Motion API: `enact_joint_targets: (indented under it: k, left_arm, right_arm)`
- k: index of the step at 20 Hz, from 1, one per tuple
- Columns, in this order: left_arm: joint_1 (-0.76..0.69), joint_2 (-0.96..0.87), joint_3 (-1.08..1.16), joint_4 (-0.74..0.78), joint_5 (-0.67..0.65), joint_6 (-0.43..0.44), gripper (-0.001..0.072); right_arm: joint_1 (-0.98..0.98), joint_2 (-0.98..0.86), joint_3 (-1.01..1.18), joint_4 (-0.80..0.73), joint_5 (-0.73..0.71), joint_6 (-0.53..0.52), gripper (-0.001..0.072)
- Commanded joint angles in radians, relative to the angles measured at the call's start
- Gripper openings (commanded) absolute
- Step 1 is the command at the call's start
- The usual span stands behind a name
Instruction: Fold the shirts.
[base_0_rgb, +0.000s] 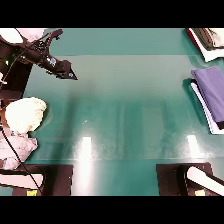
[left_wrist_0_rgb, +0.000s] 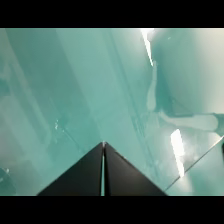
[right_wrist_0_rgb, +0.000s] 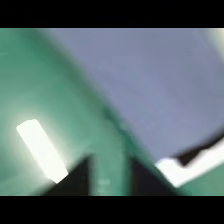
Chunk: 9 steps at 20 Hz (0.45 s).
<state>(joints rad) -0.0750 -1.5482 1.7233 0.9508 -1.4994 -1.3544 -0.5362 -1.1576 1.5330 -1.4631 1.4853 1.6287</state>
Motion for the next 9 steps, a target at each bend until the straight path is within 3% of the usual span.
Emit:
enact_joint_targets:
  k: [1,9]
  left_arm:
    - [0.000,0.000,0.001,-0.001,0.038,0.000,0.0030]
    - [0.000,0.000,0.001,-0.001,0.079,0.000,0.0030]
  right_arm:
    - [0.139,0.043,-0.001,0.114,0.001,0.000,0.0017]
    - [0.451,0.067,0.000,0.100,-0.028,-0.006,0.0017]
